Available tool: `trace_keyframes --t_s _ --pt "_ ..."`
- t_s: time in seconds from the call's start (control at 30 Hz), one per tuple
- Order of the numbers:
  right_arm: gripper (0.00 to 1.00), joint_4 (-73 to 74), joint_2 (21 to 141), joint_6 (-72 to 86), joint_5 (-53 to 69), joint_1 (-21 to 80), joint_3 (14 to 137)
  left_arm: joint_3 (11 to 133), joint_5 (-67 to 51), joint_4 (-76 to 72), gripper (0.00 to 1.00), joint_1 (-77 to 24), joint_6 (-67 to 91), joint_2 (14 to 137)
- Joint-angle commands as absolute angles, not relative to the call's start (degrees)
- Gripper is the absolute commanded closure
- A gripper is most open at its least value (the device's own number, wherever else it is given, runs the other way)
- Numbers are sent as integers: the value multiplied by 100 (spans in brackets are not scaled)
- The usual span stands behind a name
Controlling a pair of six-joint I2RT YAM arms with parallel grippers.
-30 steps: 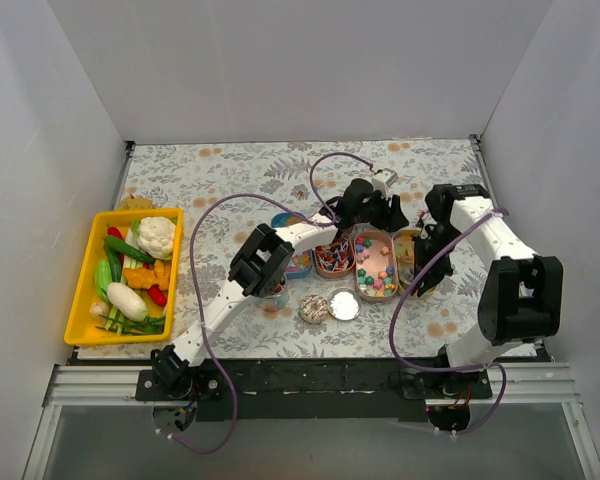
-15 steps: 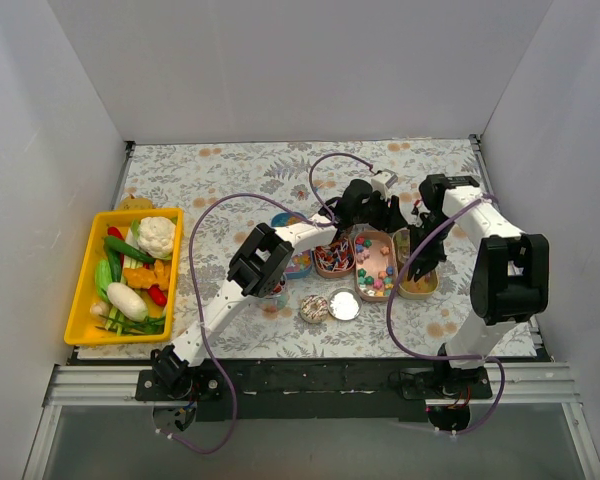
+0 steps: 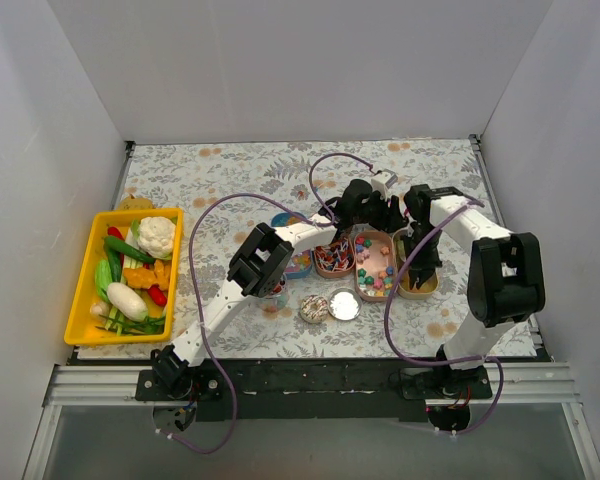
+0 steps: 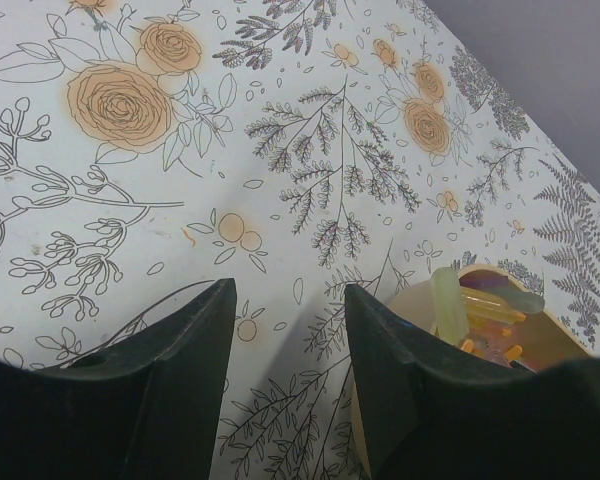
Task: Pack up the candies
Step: Scoop the fake candies from the storage box.
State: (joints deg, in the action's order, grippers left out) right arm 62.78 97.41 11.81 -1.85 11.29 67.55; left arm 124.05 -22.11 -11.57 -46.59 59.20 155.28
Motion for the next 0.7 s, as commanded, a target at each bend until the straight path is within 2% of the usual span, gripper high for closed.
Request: trace_keyframes --t_s 0.0,0.23,0.67 --pt "99 5696 9493 1222 -852 1291 6531 12322 -2443 -571 52 -4746 5941 15187" --pt "99 5265 9106 1353 -1265 1388 6205 12296 -2487 -545 53 -4746 5906 15108" --pt "99 5273 8543 1266 -1081 1503 5959 12498 -2487 -518 53 -4685 6082 15117"
